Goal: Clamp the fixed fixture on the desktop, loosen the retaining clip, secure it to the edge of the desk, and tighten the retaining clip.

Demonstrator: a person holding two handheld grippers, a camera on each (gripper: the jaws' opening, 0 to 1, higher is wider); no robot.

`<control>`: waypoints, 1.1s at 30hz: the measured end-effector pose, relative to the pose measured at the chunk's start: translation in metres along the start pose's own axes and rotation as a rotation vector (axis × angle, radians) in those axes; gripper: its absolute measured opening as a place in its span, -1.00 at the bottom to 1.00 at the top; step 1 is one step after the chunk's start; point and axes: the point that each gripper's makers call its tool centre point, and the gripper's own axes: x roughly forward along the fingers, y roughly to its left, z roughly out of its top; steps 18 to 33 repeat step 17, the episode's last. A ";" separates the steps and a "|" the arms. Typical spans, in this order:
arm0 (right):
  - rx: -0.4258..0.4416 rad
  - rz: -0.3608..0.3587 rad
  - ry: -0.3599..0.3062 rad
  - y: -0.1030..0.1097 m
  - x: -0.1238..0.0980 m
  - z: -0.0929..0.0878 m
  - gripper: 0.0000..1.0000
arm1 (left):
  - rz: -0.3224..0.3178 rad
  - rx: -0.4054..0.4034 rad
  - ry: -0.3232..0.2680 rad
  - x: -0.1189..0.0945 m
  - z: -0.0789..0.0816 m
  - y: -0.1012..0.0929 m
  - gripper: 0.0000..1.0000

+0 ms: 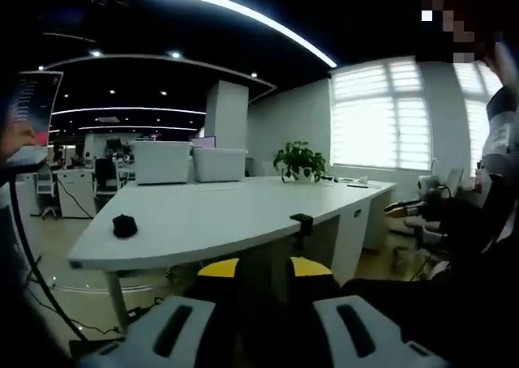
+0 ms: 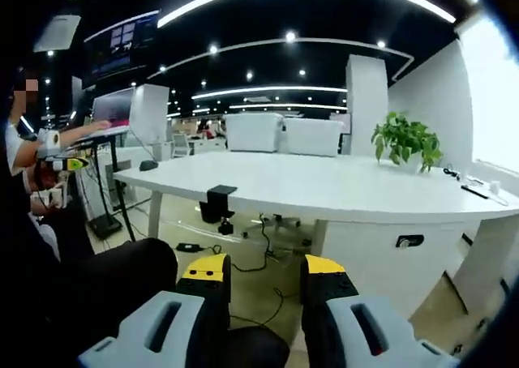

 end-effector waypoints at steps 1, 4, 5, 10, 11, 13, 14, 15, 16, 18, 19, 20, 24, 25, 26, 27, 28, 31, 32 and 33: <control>0.007 -0.003 -0.009 0.000 -0.002 0.003 -0.37 | 0.004 -0.001 -0.003 -0.002 0.001 0.001 -0.55; 0.015 -0.001 -0.016 0.002 -0.004 0.005 -0.37 | 0.015 0.002 -0.008 -0.007 0.003 0.003 -0.55; 0.015 0.000 -0.015 0.002 -0.004 0.005 -0.37 | 0.018 0.001 -0.012 -0.008 0.005 0.003 -0.55; 0.021 0.007 -0.009 0.005 -0.005 -0.001 -0.37 | 0.029 0.009 -0.020 -0.009 0.010 0.003 -0.55; 0.013 0.010 0.004 0.005 -0.004 -0.004 -0.37 | 0.026 0.014 -0.021 -0.009 0.011 0.003 -0.55; 0.006 0.012 0.017 0.006 -0.002 -0.007 -0.37 | 0.024 0.017 -0.026 -0.008 0.012 0.003 -0.55; 0.004 0.015 0.021 0.007 -0.001 -0.008 -0.37 | 0.023 0.013 -0.028 -0.008 0.012 0.003 -0.55; 0.005 0.022 0.021 0.009 -0.001 -0.007 -0.37 | 0.026 0.012 -0.027 -0.007 0.012 0.003 -0.55; 0.004 0.028 0.020 0.011 0.000 -0.006 -0.37 | 0.026 0.012 -0.024 -0.006 0.011 0.003 -0.55; 0.002 0.030 0.017 0.012 0.001 -0.005 -0.37 | 0.022 0.010 -0.024 -0.006 0.011 0.002 -0.55; 0.002 0.030 0.017 0.012 0.001 -0.005 -0.37 | 0.022 0.010 -0.024 -0.006 0.011 0.002 -0.55; 0.002 0.030 0.017 0.012 0.001 -0.005 -0.37 | 0.022 0.010 -0.024 -0.006 0.011 0.002 -0.55; 0.002 0.030 0.017 0.012 0.001 -0.005 -0.37 | 0.022 0.010 -0.024 -0.006 0.011 0.002 -0.55; 0.002 0.030 0.017 0.012 0.001 -0.005 -0.37 | 0.022 0.010 -0.024 -0.006 0.011 0.002 -0.55; 0.002 0.030 0.017 0.012 0.001 -0.005 -0.37 | 0.022 0.010 -0.024 -0.006 0.011 0.002 -0.55; 0.002 0.030 0.017 0.012 0.001 -0.005 -0.37 | 0.022 0.010 -0.024 -0.006 0.011 0.002 -0.55; 0.002 0.030 0.017 0.012 0.001 -0.005 -0.37 | 0.022 0.010 -0.024 -0.006 0.011 0.002 -0.55; 0.002 0.030 0.017 0.012 0.001 -0.005 -0.37 | 0.022 0.010 -0.024 -0.006 0.011 0.002 -0.55; 0.002 0.030 0.017 0.012 0.001 -0.005 -0.37 | 0.022 0.010 -0.024 -0.006 0.011 0.002 -0.55; 0.002 0.030 0.017 0.012 0.001 -0.005 -0.37 | 0.022 0.010 -0.024 -0.006 0.011 0.002 -0.55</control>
